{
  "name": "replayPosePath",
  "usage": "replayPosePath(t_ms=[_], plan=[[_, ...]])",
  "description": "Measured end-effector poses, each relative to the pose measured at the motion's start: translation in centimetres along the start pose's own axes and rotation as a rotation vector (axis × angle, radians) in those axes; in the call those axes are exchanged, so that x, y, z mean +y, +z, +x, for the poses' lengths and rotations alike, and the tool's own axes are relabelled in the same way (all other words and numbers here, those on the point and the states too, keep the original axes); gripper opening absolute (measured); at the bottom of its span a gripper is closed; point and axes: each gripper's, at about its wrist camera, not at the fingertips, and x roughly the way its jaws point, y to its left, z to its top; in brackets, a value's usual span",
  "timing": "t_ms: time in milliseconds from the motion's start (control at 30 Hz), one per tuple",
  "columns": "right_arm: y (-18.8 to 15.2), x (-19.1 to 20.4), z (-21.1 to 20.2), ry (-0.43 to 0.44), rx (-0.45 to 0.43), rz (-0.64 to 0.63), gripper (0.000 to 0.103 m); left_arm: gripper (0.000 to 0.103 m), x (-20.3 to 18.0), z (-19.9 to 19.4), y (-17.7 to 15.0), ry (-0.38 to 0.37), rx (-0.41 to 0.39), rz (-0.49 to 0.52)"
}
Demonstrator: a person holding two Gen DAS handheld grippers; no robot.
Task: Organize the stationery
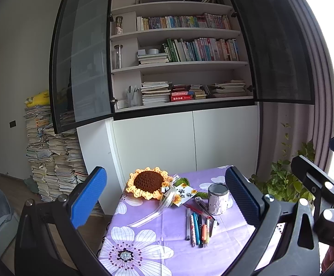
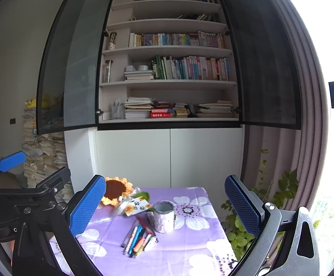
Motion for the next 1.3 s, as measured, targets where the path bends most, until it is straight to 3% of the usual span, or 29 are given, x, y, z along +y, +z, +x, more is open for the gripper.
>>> replayPosePath(t_ms=[667, 1100, 1300], plan=[[-0.9, -0.4, 1.9, 0.005, 0.044, 0.004, 0.103, 0.102, -0.1, 1.5, -0.6, 0.025, 0.018, 0.014], [-1.9, -0.6, 4.3, 0.001, 0.109, 0.003, 0.103, 0.102, -0.1, 4.1, -1.6, 0.016, 0.071, 0.018], [-3.4, -0.9, 6.7, -0.003, 0.156, -0.021, 0.103, 0.102, 0.2, 7.3, -3.1, 0.038, 0.145, 0.015]])
